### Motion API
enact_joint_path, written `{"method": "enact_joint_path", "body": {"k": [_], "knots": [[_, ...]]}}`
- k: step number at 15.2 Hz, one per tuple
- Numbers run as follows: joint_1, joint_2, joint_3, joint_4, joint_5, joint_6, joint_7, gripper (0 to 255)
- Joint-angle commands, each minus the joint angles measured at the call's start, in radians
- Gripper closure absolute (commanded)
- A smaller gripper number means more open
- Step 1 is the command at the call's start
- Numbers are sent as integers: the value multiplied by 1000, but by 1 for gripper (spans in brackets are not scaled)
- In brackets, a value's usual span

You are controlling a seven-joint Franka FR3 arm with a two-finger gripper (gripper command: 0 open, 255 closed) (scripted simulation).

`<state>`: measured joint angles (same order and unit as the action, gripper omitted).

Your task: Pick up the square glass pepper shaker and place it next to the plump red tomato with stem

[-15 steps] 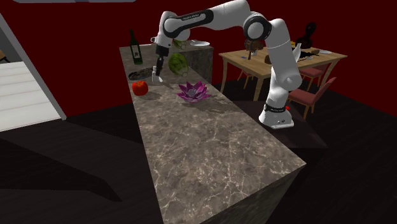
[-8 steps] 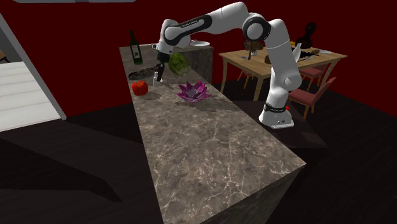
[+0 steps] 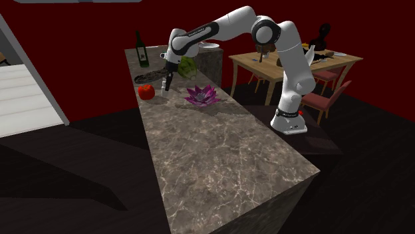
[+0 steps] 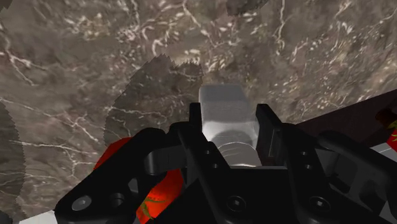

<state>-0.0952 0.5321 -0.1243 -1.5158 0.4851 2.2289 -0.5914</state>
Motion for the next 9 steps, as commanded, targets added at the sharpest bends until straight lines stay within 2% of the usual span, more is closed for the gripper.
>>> {"method": "enact_joint_path", "body": {"k": [1, 6, 9], "knots": [[0, 11, 4, -13, 7, 23, -10, 255], [-3, 42, 13, -35, 26, 73, -36, 255], [-3, 42, 13, -35, 26, 73, -36, 255]]}}
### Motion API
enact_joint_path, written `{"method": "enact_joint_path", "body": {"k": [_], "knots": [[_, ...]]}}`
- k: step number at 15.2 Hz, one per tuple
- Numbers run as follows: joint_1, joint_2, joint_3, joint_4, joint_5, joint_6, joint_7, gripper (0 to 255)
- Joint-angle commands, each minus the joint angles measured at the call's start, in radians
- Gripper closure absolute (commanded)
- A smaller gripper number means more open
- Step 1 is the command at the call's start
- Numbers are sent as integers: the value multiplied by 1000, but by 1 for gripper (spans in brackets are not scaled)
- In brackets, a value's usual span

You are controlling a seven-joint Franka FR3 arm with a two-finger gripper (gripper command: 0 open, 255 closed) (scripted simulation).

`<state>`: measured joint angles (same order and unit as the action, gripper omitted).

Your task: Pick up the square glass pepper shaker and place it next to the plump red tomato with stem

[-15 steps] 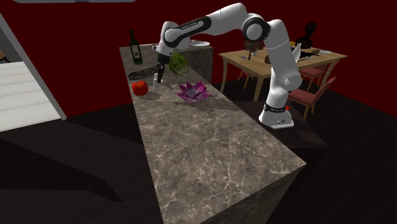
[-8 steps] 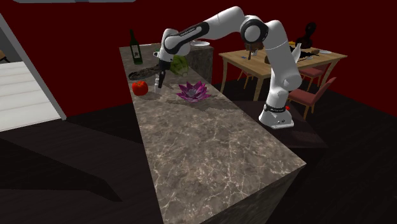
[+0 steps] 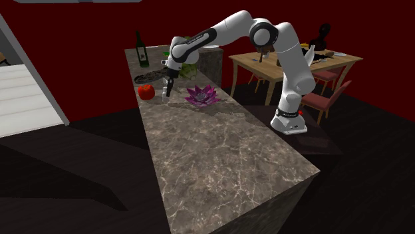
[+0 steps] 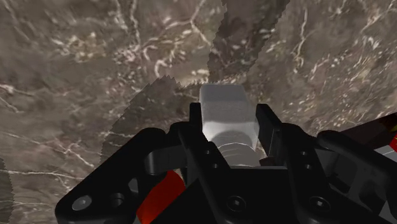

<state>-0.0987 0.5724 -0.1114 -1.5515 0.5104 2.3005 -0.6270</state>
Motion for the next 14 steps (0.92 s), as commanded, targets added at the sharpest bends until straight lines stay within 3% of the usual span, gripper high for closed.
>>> {"method": "enact_joint_path", "body": {"k": [1, 5, 6, 11, 14], "knots": [[0, 1, 0, 0, 1, 2, 0, 255], [0, 1, 0, 0, 1, 2, 0, 255], [0, 1, 0, 0, 1, 2, 0, 0], [0, 1, 0, 0, 1, 2, 0, 0], [-8, -67, -14, -14, -17, -55, 8, 0]]}}
